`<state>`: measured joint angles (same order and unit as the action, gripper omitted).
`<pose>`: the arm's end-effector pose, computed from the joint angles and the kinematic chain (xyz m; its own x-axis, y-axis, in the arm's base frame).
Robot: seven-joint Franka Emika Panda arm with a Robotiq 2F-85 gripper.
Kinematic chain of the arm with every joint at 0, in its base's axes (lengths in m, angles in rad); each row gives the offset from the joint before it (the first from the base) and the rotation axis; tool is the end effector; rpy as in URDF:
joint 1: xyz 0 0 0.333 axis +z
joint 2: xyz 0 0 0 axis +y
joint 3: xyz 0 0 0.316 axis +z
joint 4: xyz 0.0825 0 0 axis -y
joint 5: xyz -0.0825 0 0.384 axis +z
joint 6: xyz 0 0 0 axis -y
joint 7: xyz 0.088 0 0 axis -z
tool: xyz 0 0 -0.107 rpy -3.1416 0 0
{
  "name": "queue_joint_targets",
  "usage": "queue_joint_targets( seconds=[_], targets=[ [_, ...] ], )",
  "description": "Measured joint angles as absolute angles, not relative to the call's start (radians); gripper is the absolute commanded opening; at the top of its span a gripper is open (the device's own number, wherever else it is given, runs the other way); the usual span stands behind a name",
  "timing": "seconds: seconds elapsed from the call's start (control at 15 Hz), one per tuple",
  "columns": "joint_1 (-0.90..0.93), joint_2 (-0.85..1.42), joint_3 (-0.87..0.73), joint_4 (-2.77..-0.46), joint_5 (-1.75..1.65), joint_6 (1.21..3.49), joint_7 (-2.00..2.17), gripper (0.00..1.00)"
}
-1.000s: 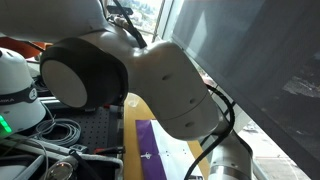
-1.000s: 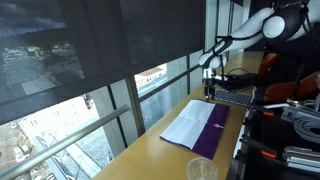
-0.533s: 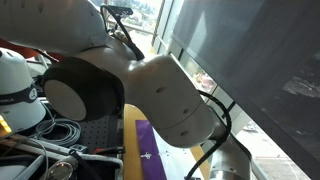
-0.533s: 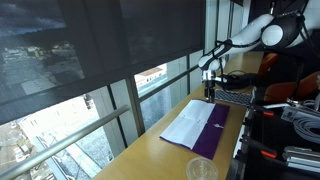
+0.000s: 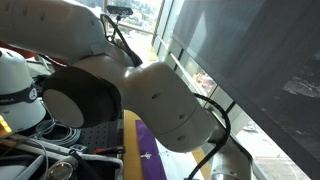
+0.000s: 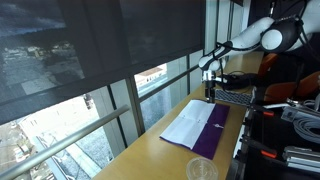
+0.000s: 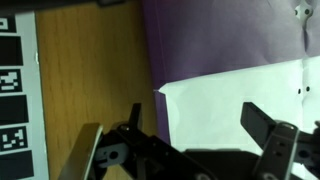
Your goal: Close the purple file holder
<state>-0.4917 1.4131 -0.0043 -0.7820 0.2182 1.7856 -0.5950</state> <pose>0.6463 -0.3272 0.0120 0.9699 0.0562 -0.2368 -0.0359 -0.9294 -0.3674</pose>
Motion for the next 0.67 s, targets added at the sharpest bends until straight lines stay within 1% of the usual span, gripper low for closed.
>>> queue_joint_targets(
  seconds=[0.07, 0.13, 0.2, 0.27, 0.47, 0.6, 0.67],
  targets=[
    [-0.492, 1.414, -0.004, -0.779, 0.218, 1.784, -0.597, 0.76],
    [-0.492, 1.414, -0.004, -0.778, 0.218, 1.784, -0.597, 0.74],
    [-0.492, 1.415, -0.004, -0.778, 0.218, 1.784, -0.599, 0.69],
    [-0.492, 1.415, -0.004, -0.778, 0.218, 1.783, -0.599, 0.57],
    [-0.491, 1.418, -0.004, -0.778, 0.219, 1.783, -0.6, 0.29],
    [-0.49, 1.42, -0.004, -0.778, 0.219, 1.783, -0.6, 0.17],
    [-0.489, 1.42, -0.004, -0.778, 0.219, 1.783, -0.6, 0.15]
  ],
)
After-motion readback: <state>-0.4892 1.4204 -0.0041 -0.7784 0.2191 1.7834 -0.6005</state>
